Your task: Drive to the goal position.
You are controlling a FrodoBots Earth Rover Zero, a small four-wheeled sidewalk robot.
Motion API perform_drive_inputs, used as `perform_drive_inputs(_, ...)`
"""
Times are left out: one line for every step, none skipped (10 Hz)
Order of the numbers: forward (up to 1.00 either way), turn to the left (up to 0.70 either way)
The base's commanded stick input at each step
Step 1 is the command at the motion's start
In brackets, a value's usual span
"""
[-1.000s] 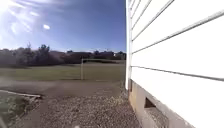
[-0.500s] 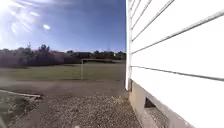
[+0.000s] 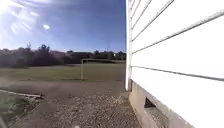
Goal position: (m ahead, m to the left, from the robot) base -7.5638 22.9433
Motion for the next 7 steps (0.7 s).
perform_drive_inputs(0.05, 0.00)
perform_drive_inputs(0.05, 0.00)
perform_drive_inputs(0.05, 0.00)
perform_drive_inputs(0.05, 0.00)
perform_drive_inputs(0.05, 0.00)
perform_drive_inputs(0.05, 0.00)
perform_drive_inputs(0.05, 0.00)
